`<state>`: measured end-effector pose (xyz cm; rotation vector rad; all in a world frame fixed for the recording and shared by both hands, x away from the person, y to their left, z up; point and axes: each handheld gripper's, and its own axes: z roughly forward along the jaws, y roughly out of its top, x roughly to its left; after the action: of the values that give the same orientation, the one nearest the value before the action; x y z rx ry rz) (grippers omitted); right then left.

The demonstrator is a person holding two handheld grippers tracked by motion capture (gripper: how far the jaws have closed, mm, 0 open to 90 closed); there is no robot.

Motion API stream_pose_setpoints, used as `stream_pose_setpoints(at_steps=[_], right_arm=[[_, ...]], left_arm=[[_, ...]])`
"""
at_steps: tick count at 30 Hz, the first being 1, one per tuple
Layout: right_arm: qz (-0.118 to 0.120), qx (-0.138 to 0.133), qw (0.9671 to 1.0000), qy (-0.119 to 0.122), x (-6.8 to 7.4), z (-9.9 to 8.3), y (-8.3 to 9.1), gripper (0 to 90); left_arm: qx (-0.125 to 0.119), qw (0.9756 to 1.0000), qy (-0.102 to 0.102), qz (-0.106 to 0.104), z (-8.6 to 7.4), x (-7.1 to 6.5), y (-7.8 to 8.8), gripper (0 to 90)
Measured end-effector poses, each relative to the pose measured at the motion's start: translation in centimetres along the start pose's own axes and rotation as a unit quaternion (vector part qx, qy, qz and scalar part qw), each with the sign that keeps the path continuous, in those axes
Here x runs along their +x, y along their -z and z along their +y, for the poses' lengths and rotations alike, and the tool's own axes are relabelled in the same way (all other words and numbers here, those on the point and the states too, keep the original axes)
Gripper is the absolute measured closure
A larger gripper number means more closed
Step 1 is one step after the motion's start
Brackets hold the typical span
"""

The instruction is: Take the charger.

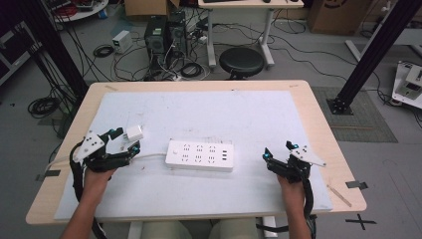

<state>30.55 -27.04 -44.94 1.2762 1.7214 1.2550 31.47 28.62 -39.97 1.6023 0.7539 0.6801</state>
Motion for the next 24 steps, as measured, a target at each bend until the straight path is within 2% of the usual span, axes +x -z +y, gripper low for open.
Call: stream_pose_setpoints(at_steps=[4, 8, 10, 13, 17, 18, 20, 22, 24], right_arm=[[-0.001, 0.001, 1.0000, -0.001, 0.0, 0.0, 0.0, 15.5], [-0.002, 0.002, 1.0000, 0.002, 0.0, 0.0, -0.1, 15.5], [-0.002, 0.003, 1.0000, 0.002, 0.0, 0.0, -0.1, 15.5], [-0.004, 0.005, 1.0000, 0.001, 0.1, 0.0, -0.1, 15.5], [-0.005, 0.005, 1.0000, 0.004, 0.1, 0.0, -0.1, 15.5], [-0.005, 0.006, 0.9999, 0.006, 0.1, 0.1, -0.1, 15.5], [-0.006, 0.009, 0.9999, 0.006, 0.1, 0.1, -0.1, 15.5], [-0.004, 0.010, 0.9999, 0.007, 0.2, 0.1, -0.2, 15.5], [-0.007, 0.010, 0.9999, 0.009, 0.1, 0.1, -0.2, 15.5]], left_arm=[[0.009, 0.9994, -0.019, -0.027, 1.5, 0.9, -0.2, 19.2], [0.022, 0.9977, -0.029, -0.057, 2.8, 1.8, -0.7, 19.2], [0.025, 0.9967, -0.038, -0.067, 3.3, 2.2, -1.0, 19.2], [0.034, 0.9955, -0.040, -0.078, 3.9, 2.9, -1.4, 19.1], [0.038, 0.9945, -0.040, -0.089, 4.0, 3.7, -1.8, 18.9], [0.053, 0.9936, -0.046, -0.089, 3.9, 4.3, -2.2, 18.9], [0.063, 0.9924, -0.048, -0.094, 3.8, 4.8, -2.5, 18.9], [0.067, 0.9918, -0.051, -0.096, 3.8, 5.1, -2.7, 18.9], [0.068, 0.9910, -0.045, -0.106, 3.5, 5.8, -3.1, 18.9]])
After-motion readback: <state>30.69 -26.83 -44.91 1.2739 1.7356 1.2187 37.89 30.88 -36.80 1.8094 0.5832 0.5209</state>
